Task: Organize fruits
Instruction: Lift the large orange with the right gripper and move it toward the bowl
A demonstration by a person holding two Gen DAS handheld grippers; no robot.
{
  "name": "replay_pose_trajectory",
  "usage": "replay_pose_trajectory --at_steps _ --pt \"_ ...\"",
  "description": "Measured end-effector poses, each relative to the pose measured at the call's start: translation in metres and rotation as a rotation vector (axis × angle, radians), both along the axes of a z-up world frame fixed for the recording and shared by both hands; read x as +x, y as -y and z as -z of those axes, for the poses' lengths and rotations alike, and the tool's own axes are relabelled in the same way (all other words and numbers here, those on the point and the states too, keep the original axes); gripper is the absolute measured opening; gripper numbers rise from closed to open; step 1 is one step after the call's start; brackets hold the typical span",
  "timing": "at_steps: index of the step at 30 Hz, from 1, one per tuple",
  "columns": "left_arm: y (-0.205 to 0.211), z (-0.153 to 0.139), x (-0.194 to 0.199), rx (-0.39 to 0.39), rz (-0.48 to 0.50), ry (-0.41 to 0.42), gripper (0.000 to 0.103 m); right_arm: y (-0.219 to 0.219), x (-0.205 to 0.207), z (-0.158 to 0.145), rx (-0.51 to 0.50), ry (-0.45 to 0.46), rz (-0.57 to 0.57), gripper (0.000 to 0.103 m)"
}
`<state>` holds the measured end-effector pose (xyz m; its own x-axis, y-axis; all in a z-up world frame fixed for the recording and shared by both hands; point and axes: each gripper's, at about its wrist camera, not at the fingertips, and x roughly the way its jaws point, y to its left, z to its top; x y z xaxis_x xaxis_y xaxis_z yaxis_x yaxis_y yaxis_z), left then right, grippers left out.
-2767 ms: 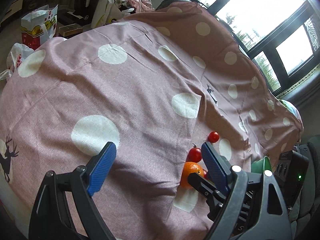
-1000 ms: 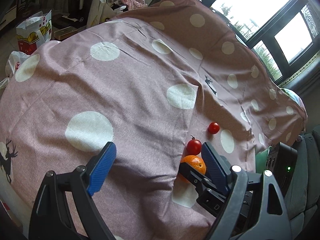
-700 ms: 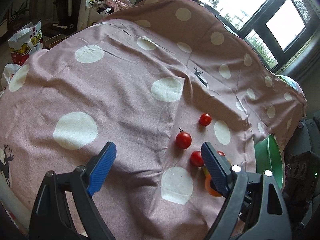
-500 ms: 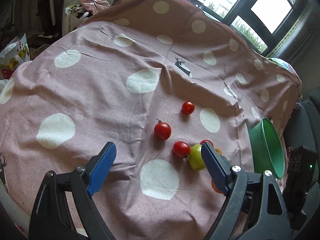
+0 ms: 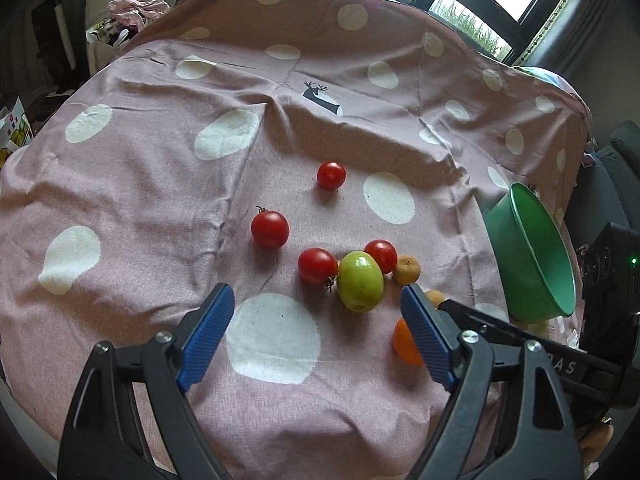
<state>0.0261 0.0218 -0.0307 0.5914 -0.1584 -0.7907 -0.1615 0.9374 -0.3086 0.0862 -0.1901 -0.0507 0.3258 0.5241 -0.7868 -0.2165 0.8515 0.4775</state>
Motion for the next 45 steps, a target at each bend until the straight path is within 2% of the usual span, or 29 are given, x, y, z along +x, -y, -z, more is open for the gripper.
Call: replay_pose_trajectory --at_steps 5,14,25,36,45 --pt "0.015 0.002 0.001 -0.038 0.086 -0.007 0.077 0.017 0.002 -0.003 0.065 -0.002 0.049 0.048" --pt "0.054 0.008 0.001 -0.034 0.238 -0.032 0.071 0.014 0.003 0.003 0.178 -0.064 0.001 0.048" --pt "0.078 0.026 0.008 -0.016 0.289 -0.090 0.066 0.002 0.009 0.019 0.168 -0.134 -0.015 0.048" --pt "0.085 0.037 0.013 -0.035 0.295 -0.126 0.042 -0.005 0.009 0.025 0.143 -0.149 -0.030 0.048" --pt "0.085 0.038 0.013 -0.020 0.296 -0.112 0.042 -0.002 0.011 0.027 0.150 -0.148 -0.030 0.048"
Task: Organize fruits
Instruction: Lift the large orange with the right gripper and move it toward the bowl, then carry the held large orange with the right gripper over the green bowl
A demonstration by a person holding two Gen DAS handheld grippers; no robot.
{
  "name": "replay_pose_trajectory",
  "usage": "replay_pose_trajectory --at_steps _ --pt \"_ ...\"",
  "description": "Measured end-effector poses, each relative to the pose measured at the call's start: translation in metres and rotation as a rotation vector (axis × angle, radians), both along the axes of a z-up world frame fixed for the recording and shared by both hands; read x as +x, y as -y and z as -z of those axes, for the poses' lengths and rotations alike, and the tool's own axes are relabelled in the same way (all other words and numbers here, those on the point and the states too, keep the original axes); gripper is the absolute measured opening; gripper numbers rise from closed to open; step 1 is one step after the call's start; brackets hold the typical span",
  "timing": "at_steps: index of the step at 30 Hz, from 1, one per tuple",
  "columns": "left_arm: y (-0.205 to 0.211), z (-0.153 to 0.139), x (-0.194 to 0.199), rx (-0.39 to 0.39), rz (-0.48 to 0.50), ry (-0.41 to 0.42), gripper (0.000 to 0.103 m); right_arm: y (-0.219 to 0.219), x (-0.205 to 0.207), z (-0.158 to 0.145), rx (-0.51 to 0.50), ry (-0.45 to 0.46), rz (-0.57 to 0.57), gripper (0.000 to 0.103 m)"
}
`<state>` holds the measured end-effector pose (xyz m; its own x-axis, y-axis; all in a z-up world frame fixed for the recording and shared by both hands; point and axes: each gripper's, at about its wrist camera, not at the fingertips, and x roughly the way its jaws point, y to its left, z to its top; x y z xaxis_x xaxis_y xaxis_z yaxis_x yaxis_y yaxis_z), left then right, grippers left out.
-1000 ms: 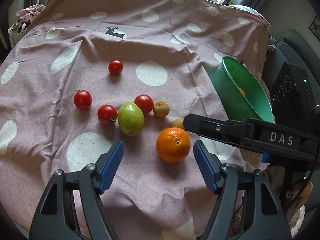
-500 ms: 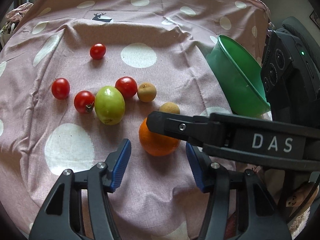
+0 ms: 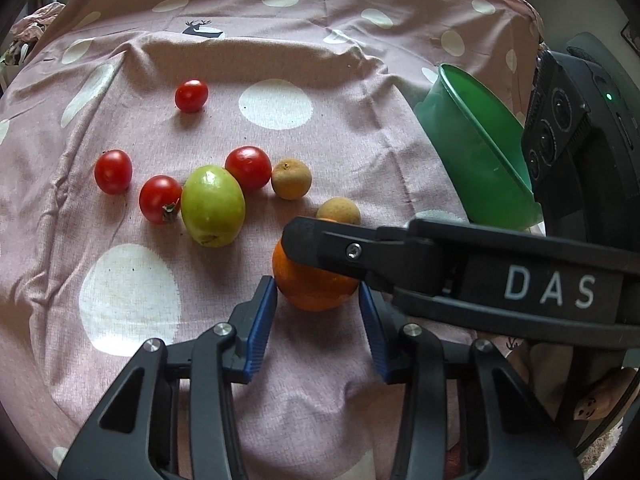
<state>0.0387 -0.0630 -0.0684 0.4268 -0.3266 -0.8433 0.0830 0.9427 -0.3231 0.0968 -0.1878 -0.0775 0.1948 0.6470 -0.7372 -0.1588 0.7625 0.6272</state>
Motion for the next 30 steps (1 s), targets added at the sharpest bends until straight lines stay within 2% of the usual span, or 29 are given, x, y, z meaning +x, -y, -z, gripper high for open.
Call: replay_pose_trajectory --at_steps 11,20,27,30 --pt "-0.005 -0.004 -0.003 -0.021 -0.024 -0.001 0.041 -0.009 -0.006 -0.009 -0.049 0.071 -0.021 0.047" --pt "-0.005 -0.017 -0.009 -0.026 -0.029 0.051 0.041 -0.009 -0.013 -0.023 -0.054 0.140 -0.015 0.047" --pt "-0.006 -0.034 -0.018 -0.059 -0.025 0.132 0.041 -0.008 -0.025 -0.046 -0.076 0.238 0.004 0.047" --pt "-0.005 -0.039 -0.020 -0.068 -0.024 0.150 0.041 -0.006 -0.027 -0.051 -0.071 0.251 0.006 0.047"
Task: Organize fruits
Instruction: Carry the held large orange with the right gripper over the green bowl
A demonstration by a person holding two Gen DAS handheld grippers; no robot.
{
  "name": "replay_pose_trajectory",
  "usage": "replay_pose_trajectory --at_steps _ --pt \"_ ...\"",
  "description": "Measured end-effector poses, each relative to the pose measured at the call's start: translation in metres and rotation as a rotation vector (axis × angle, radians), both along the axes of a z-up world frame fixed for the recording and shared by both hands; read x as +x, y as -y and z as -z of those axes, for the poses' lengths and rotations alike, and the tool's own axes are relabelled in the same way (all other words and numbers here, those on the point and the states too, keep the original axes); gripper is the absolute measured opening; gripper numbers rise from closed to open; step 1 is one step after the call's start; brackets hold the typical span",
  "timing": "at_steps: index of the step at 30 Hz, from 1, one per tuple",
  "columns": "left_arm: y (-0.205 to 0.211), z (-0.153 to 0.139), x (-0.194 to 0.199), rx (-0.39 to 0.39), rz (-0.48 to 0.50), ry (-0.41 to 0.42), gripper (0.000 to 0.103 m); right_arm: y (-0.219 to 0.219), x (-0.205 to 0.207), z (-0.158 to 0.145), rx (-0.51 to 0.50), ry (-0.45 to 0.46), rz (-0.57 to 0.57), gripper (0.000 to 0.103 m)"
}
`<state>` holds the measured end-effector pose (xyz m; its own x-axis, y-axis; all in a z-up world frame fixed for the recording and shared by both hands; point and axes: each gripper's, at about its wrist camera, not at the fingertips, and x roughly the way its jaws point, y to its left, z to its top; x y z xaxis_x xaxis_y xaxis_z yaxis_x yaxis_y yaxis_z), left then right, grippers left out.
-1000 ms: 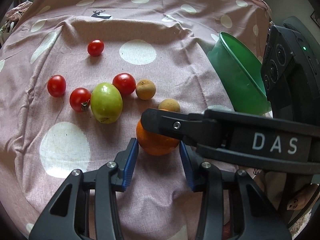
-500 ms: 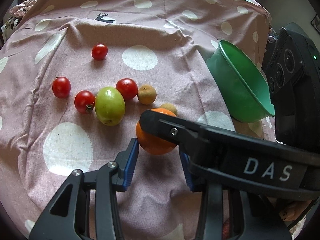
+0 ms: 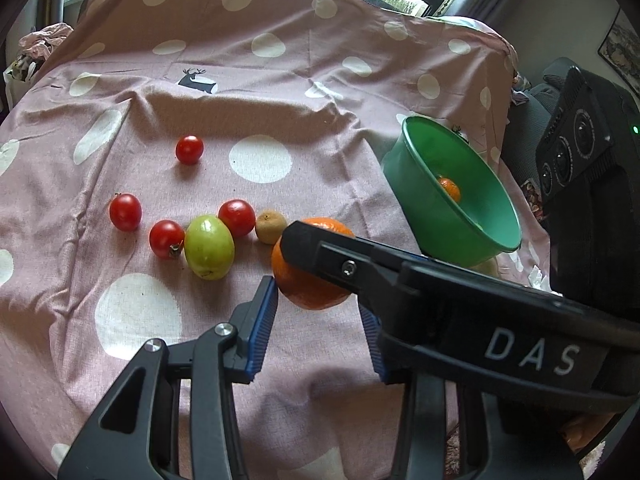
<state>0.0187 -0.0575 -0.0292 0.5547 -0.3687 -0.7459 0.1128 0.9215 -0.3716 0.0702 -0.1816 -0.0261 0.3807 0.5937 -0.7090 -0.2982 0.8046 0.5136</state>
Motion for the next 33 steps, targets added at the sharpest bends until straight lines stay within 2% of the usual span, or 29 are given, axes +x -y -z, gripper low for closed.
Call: replay_pose_trajectory --at_steps 10,20,33 --pt "0.005 -0.011 0.002 0.027 -0.010 -0.001 0.041 0.012 0.008 0.002 0.104 -0.079 -0.002 0.047" --pt "0.020 -0.030 -0.005 0.075 0.001 0.069 0.041 0.026 0.002 -0.015 0.142 -0.021 -0.006 0.047" --pt "0.063 -0.057 0.006 0.106 0.071 0.142 0.041 0.073 0.001 -0.037 0.205 0.061 0.079 0.047"
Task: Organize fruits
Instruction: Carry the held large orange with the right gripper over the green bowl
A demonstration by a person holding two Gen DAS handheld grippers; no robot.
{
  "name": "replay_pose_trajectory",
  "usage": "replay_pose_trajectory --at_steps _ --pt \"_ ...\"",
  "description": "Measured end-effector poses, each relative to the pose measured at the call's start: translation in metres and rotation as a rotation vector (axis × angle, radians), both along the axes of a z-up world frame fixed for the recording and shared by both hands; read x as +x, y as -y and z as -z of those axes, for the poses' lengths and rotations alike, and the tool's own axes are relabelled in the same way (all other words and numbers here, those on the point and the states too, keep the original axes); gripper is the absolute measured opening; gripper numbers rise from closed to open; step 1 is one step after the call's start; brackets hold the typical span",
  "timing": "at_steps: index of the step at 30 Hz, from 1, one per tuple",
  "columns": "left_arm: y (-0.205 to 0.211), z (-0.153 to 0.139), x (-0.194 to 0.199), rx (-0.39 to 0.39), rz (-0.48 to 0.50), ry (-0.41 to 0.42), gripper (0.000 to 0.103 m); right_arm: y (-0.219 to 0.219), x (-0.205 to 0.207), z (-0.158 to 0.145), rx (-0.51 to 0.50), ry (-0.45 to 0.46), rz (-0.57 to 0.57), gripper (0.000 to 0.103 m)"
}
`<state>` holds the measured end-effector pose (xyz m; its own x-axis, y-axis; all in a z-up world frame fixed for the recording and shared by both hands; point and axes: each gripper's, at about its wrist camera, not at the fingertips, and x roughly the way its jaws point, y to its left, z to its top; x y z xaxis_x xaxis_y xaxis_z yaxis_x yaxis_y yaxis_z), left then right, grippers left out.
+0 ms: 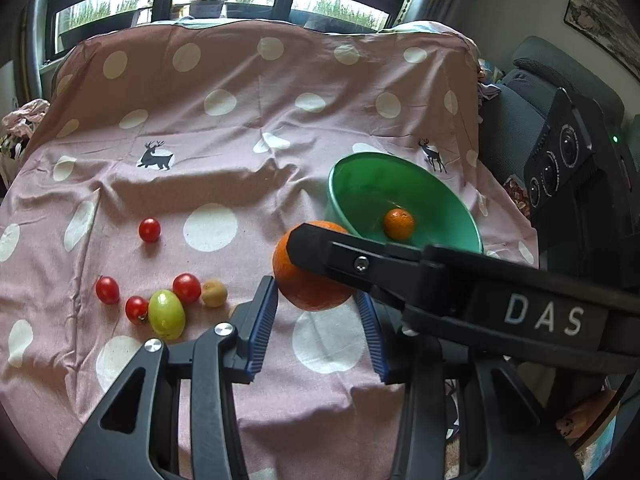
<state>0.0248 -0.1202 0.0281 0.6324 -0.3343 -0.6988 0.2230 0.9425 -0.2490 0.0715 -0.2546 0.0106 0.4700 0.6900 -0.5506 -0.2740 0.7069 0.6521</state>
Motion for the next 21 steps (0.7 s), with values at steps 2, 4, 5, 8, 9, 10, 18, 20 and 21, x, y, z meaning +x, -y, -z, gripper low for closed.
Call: replay_pose_trajectory --at_steps 2,4,5,8,9,10,18,20,21 --pt "0.009 -0.003 0.003 0.000 0.018 0.007 0.041 0.011 0.000 -0.001 0.015 0.005 0.023 0.047" --pt "0.019 -0.005 0.006 0.000 0.037 0.012 0.041 0.023 0.001 -0.002 0.033 0.004 0.047 0.047" --pt "0.023 -0.006 0.008 -0.003 0.046 0.013 0.041 0.028 0.001 -0.002 0.040 0.004 0.060 0.047" --pt "0.038 -0.006 0.014 0.002 0.077 0.016 0.041 0.043 0.002 -0.002 0.049 0.006 0.099 0.047" --pt "0.044 -0.006 0.016 0.006 0.089 0.018 0.041 0.048 0.003 -0.002 0.047 0.008 0.113 0.047" --pt "0.049 -0.006 0.018 0.009 0.101 0.021 0.041 0.053 0.003 -0.002 0.049 0.008 0.126 0.047" --pt "0.079 -0.003 0.031 0.012 0.171 0.013 0.041 0.087 0.005 0.006 0.092 -0.016 0.212 0.047" --pt "0.086 -0.002 0.034 0.011 0.188 0.009 0.041 0.093 0.004 0.005 0.086 -0.013 0.230 0.047" --pt "0.089 -0.002 0.035 0.011 0.196 0.007 0.041 0.096 0.004 0.005 0.083 -0.011 0.239 0.047"
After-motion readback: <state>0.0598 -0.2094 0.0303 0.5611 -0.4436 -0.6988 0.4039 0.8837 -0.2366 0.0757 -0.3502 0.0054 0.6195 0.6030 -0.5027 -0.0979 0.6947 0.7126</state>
